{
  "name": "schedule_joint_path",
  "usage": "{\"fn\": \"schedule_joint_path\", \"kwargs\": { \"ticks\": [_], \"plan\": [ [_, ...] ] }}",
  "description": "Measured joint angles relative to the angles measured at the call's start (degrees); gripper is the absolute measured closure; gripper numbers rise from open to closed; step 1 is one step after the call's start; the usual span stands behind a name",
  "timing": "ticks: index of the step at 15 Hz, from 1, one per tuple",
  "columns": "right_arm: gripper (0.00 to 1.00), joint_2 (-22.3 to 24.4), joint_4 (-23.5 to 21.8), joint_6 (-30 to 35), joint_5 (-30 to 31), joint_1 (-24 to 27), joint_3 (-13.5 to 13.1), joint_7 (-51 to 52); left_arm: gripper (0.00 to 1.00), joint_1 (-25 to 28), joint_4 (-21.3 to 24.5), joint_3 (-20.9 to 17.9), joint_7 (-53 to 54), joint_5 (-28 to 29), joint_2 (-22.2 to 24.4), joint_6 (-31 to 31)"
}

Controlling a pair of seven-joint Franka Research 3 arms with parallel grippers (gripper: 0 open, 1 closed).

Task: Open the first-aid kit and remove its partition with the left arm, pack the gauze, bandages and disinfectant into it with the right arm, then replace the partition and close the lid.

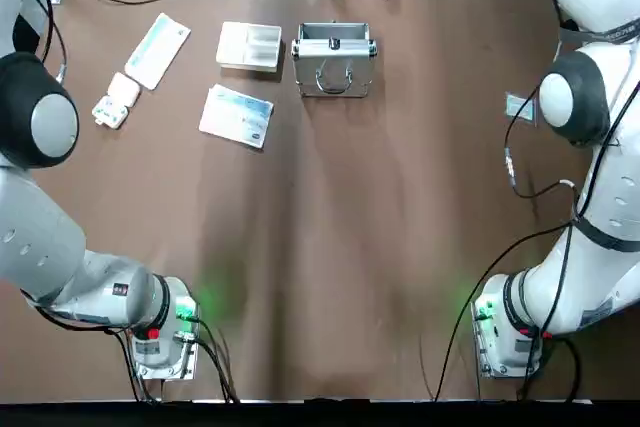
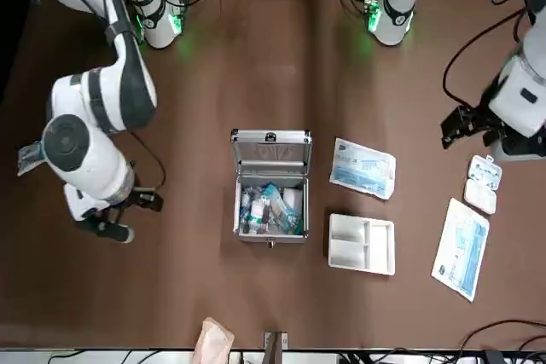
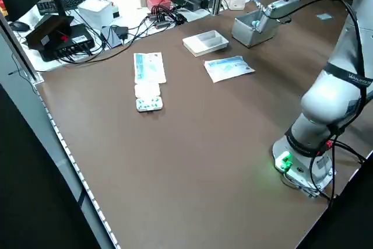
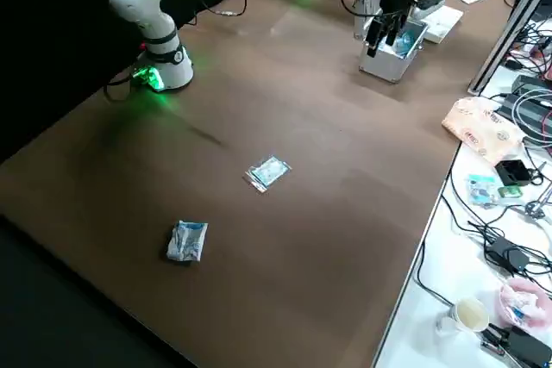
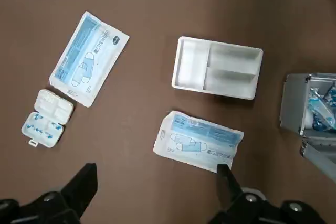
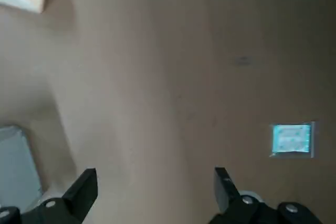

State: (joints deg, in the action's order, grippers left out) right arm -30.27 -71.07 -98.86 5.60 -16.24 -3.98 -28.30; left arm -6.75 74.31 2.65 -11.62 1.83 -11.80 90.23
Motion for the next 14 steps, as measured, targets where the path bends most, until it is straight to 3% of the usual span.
{"fn": "schedule_joint_path", "kwargs": {
  "ticks": [4,9,14],
  "plan": [
    [0.01,0.01,-0.41,1.92,-0.88,5.53,-0.01,1.31,0.00,0.30,0.79,0.00,-0.04,-0.02,1.80,0.11],
    [0.01,0.95,-1.01,6.06,-5.09,14.55,-0.11,17.55,0.00,1.77,2.45,-0.10,-0.04,-0.02,3.01,1.83],
    [0.01,1.07,-7.40,4.21,-5.84,21.52,-0.07,27.60,0.00,2.00,3.03,-0.12,-0.04,-0.02,2.96,2.82]
  ]
}}
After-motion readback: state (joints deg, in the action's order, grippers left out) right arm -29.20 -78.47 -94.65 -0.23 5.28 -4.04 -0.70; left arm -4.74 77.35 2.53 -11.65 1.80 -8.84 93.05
